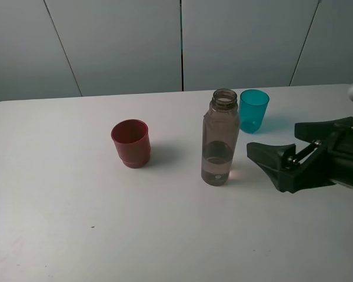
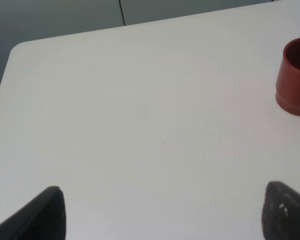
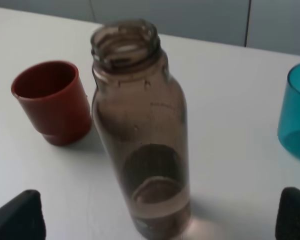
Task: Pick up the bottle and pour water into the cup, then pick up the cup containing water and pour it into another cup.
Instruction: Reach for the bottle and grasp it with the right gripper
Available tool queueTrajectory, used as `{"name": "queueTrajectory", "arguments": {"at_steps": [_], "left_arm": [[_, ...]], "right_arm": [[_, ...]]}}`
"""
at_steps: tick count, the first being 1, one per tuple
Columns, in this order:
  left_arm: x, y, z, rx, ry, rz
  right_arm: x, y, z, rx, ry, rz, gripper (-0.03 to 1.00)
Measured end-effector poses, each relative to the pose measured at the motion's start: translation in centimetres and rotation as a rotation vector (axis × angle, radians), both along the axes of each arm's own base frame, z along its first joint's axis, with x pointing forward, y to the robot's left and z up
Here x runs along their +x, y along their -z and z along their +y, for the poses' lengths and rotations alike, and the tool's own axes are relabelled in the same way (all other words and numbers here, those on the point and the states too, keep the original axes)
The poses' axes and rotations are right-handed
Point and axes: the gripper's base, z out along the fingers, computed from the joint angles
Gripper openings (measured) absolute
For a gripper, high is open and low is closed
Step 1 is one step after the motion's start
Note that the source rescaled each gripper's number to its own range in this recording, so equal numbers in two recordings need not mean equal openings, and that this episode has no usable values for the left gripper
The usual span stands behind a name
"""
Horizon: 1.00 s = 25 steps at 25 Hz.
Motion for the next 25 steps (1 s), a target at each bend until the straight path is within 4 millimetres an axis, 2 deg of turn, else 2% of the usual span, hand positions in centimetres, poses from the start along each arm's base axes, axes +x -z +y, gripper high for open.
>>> {"name": "queueTrajectory", "arguments": {"at_steps": [6,12,25], "left_arm": [[0.0,0.0,0.0,0.000,0.000,0.000],[0.0,0.0,0.0,0.000,0.000,0.000],[0.0,0.0,0.0,0.000,0.000,0.000]], "right_arm": [[0.6,1.3,0.2,0.003,0.028,-0.015,1.00],[1.6,2.9,0.6,0.044,0.043,-0.119,1.00],[2.8,5.8,2.6,0.097,-0.042,-0.087,1.00]]}}
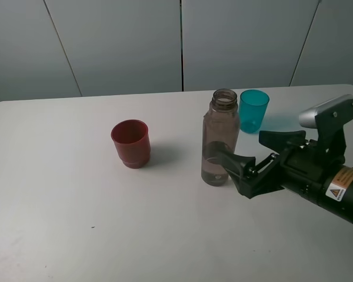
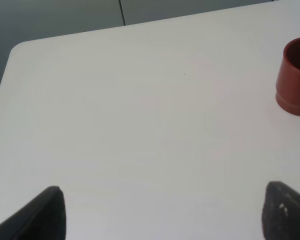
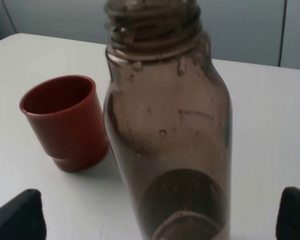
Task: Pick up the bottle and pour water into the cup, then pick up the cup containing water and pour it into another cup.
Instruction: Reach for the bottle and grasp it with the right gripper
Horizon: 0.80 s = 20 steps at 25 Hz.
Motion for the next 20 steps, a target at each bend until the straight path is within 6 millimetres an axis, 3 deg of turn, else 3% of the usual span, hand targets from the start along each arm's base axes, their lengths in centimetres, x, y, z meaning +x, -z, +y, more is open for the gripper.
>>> {"name": "queueTrajectory", "arguments": {"at_steps": [9,20], "left_arm": [[0.0,0.0,0.0,0.000,0.000,0.000],[0.0,0.0,0.0,0.000,0.000,0.000]], "right_arm": [[1.5,1.7,1.2,0.049,0.017,0.045,1.00],[3.6,1.9,2.5,-0.003,0.001,-0.048,1.00]]}}
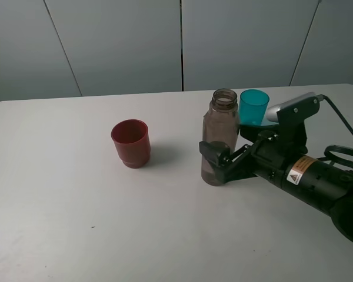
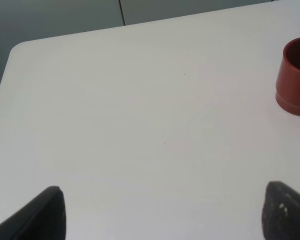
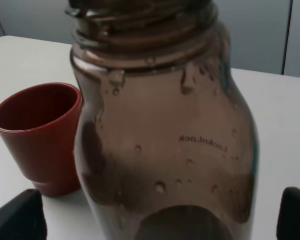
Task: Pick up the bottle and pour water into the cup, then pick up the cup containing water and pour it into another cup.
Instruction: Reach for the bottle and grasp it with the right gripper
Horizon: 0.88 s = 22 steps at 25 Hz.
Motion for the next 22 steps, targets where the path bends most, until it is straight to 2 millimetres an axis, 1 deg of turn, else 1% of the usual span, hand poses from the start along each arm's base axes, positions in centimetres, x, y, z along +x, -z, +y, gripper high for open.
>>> {"name": "queueTrajectory", "arguments": {"at_steps": [11,16,22], "left_arm": [[0.0,0.0,0.0,0.000,0.000,0.000],[0.0,0.0,0.0,0.000,0.000,0.000],[0.0,0.0,0.0,0.000,0.000,0.000]], "right_arm": [[2.3,1.4,1.5,-0.028,0.009,-0.008,1.00],[2.7,2.3,1.8,-0.051,0.005,0.004,1.00],[3.5,2.6,2.4,-0.066,0.000,-0.014,1.00]]}}
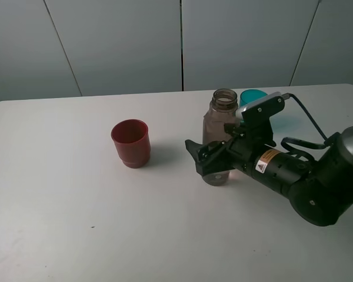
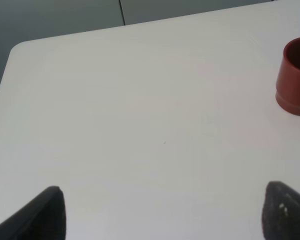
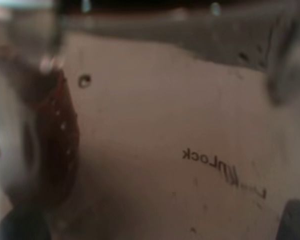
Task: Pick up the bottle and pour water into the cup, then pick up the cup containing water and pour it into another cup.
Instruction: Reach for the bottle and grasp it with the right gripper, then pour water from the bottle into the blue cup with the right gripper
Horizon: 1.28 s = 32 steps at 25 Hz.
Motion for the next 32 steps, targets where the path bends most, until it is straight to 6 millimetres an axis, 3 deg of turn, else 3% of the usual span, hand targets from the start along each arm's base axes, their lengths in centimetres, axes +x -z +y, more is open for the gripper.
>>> {"name": "queueTrajectory", "arguments": {"at_steps": [2,3,4,5,6,24,27,32], "left_arm": [[0.0,0.0,0.0,0.000,0.000,0.000],[0.0,0.0,0.0,0.000,0.000,0.000],[0.0,0.0,0.0,0.000,0.000,0.000],[0.0,0.0,0.0,0.000,0.000,0.000],[0.0,0.0,0.0,0.000,0.000,0.000],[0.0,0.0,0.0,0.002,0.001,0.000],[0.0,0.0,0.0,0.000,0.000,0.000],[0.0,0.0,0.0,0.000,0.000,0.000]], "right_arm": [[0.0,0.0,0.0,-0.004,0.000,-0.003,0.95],[0.0,0.0,0.0,-0.008,-0.002,-0.005,0.75],[0.0,0.0,0.0,-0.013,-0.004,-0.009,0.47],[0.0,0.0,0.0,-0.020,-0.003,-0.014,0.00],[0.0,0.0,-0.1,-0.024,-0.002,-0.017,0.05],[0.1,-0.2,-0.2,-0.041,0.016,-0.021,0.03],[0.4,-1.2,-0.7,-0.033,0.082,-0.029,0.03],[0.5,-4.9,-1.2,-0.048,0.113,-0.077,0.03]]}}
